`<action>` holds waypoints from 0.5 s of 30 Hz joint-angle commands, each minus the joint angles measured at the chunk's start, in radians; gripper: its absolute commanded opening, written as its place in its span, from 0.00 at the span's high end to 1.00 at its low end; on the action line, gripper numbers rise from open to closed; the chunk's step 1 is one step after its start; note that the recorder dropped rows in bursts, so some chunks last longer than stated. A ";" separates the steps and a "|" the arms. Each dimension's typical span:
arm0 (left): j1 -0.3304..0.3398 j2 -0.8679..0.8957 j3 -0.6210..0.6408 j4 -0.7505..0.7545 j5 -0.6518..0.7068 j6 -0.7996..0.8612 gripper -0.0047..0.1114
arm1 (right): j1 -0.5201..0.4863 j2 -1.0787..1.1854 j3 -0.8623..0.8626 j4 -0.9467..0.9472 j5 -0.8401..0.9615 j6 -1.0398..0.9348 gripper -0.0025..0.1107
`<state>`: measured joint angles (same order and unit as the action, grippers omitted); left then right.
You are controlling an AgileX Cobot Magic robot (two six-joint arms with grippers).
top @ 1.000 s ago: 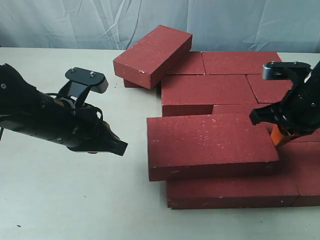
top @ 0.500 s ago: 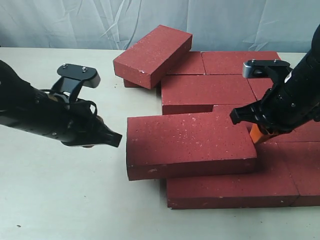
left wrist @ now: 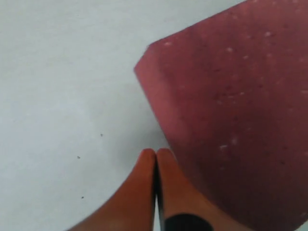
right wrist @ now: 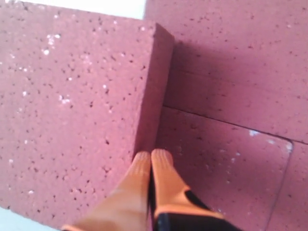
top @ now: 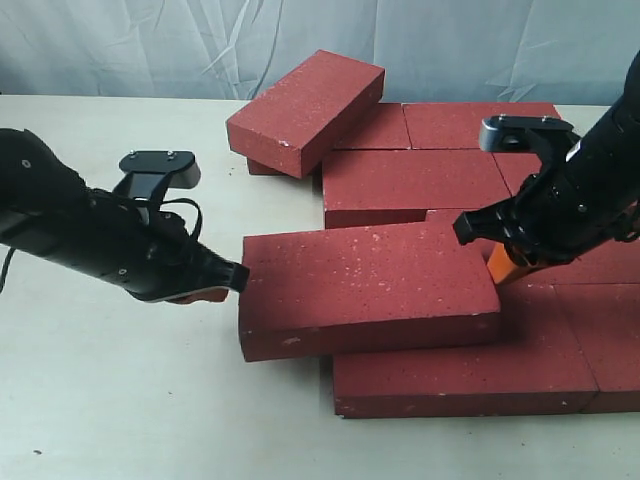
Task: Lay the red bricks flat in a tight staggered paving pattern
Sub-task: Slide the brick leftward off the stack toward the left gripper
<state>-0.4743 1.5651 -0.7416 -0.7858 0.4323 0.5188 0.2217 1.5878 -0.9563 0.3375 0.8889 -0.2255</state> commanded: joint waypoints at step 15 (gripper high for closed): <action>0.166 -0.079 -0.031 0.029 0.050 0.086 0.96 | 0.188 0.002 -0.005 0.452 -0.221 -0.327 0.98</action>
<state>-0.3333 1.5130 -0.7562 -0.7139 0.4310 0.6037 0.3280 1.5886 -0.9563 0.6259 0.7279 -0.5352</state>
